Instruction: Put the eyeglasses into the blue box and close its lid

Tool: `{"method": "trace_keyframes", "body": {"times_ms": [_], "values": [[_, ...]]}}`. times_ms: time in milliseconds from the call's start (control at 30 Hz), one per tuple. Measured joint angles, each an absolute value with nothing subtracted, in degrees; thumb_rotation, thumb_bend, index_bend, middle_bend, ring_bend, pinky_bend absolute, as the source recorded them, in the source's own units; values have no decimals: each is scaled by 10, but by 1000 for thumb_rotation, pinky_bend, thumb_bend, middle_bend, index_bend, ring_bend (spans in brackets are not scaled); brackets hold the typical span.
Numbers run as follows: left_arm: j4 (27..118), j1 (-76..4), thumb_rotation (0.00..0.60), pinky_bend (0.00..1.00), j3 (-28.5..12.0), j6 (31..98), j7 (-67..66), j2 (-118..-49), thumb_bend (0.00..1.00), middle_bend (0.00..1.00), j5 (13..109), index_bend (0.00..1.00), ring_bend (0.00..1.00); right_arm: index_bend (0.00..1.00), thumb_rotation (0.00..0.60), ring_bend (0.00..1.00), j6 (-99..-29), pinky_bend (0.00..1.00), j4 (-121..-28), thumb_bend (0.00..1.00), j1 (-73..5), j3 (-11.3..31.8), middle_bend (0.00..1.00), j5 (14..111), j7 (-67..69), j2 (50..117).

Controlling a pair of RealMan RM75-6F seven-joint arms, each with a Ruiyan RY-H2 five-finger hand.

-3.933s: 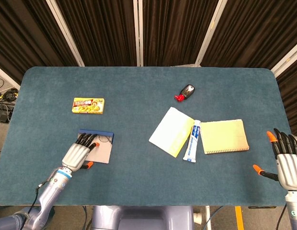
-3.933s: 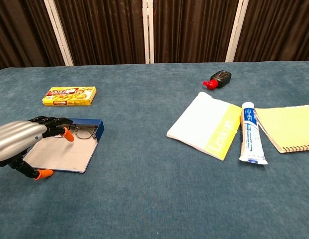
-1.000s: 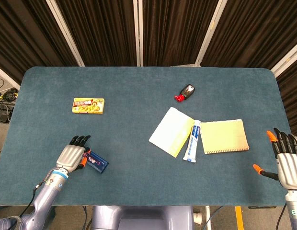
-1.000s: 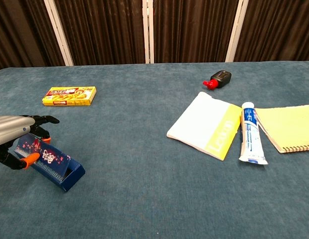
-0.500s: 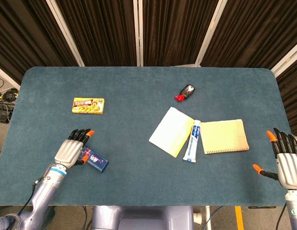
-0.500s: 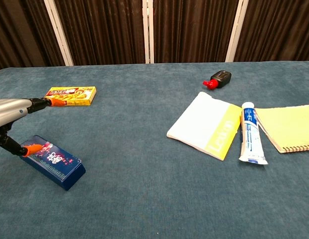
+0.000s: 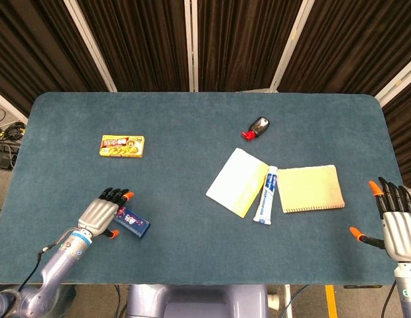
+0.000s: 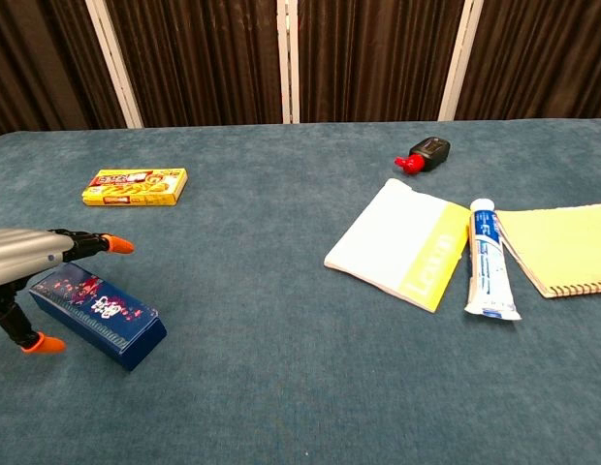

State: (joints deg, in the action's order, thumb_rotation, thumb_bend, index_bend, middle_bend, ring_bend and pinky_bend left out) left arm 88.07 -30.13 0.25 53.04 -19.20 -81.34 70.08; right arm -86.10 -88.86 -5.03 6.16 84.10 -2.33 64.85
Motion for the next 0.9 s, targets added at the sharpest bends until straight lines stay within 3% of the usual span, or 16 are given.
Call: {"method": "trace_keyframes", "body": {"times_ms": [133,367,567,633,700,767,833,900], "values": [[862,-301,600,2,2,541,-189,-831,223,7,708,86,1,0,600,0,-860,0,-887,0,-51,63,0,839,-20,648],[858,-301,600,231,1,541,-191,-835,291,256,704,298,188,0,600,0,-861,0,-889,0,-50,62,0,841,-18,646],[853,-300,600,261,0,546,-203,-836,304,306,697,371,225,0,600,0,-861,0,-890,0,-50,62,0,842,-21,647],[854,-300,600,249,0,547,-203,-835,288,291,696,359,220,0,600,0,-861,0,-890,0,-51,61,0,841,-22,647],[855,-299,600,166,0,548,-203,-834,200,178,696,284,134,0,600,0,-860,0,-890,0,-51,61,0,841,-22,647],[855,-299,600,29,0,548,-199,-833,44,22,699,109,13,0,600,0,-861,0,-889,0,-51,62,0,841,-22,647],[860,-299,600,0,0,547,-190,-826,0,0,701,15,0,0,600,0,-860,0,-890,0,-51,62,0,840,-20,647],[872,-297,600,0,0,551,-180,-813,0,0,707,0,0,0,600,0,-861,0,-890,0,-51,62,0,841,-19,646]]}}
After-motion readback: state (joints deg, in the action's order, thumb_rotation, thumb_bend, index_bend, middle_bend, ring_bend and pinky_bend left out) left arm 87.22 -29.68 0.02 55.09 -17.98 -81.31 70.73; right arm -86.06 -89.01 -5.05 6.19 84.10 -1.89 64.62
